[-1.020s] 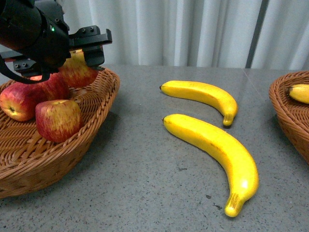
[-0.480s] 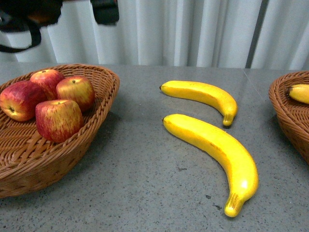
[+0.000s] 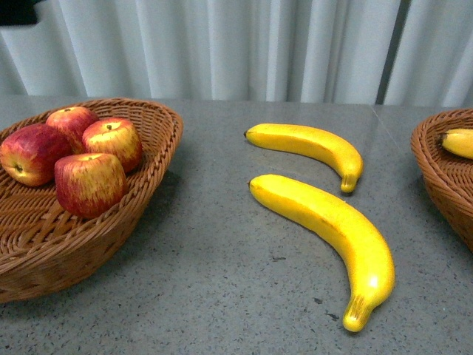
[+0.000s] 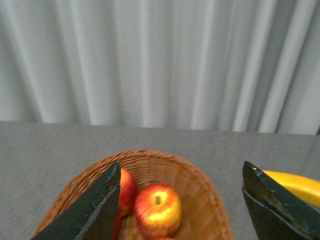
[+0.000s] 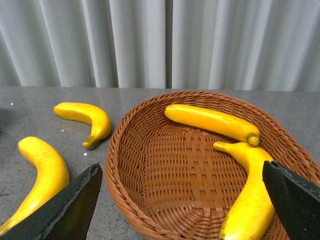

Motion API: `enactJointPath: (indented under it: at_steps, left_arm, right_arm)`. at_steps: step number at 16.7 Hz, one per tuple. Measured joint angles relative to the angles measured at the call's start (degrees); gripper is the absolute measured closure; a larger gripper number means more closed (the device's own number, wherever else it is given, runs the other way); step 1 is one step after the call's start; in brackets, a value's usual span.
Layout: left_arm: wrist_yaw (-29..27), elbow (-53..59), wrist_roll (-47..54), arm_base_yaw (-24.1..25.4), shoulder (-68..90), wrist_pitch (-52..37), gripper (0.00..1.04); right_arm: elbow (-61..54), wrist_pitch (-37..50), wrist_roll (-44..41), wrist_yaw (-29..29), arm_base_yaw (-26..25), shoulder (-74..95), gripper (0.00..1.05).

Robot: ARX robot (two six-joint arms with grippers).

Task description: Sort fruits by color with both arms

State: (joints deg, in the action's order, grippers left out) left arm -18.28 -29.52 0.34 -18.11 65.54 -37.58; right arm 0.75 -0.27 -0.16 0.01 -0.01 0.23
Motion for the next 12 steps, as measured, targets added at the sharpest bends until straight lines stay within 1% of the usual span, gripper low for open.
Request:
enactJointPath:
  at_steps: [1, 2, 5, 6, 11, 12]
  left_arm:
    - [1.88, 6.16, -0.11, 2.86, -3.45, -1.22, 0.53]
    - [3.93, 9.55, -0.09, 4.15, -5.66, -1.51, 0.65]
    - [7.87, 15.74, -0.09, 7.67, -12.24, -1.81, 0.98]
    - [8.79, 17.59, -0.17, 8.94, -14.51, -1.38, 1.03]
    - [12.66, 23.37, -0.26, 12.76, -24.09, 2.64, 1.03]
    - [16.50, 24.46, -0.26, 15.63, -26.47, 4.26, 1.03]
  right_arm:
    - [0.00, 0.04, 0.00, 0.00, 0.00, 0.00, 0.07]
    - [0.00, 0.02, 0.00, 0.00, 0.00, 0.00, 0.07]
    - [0.00, 0.02, 0.00, 0.00, 0.00, 0.00, 0.07]
    - [0.00, 0.02, 0.00, 0.00, 0.00, 0.00, 0.07]
    - [0.00, 0.04, 0.00, 0.00, 0.00, 0.00, 0.07]
    - [0.00, 0.02, -0.02, 0.00, 0.00, 0.00, 0.07]
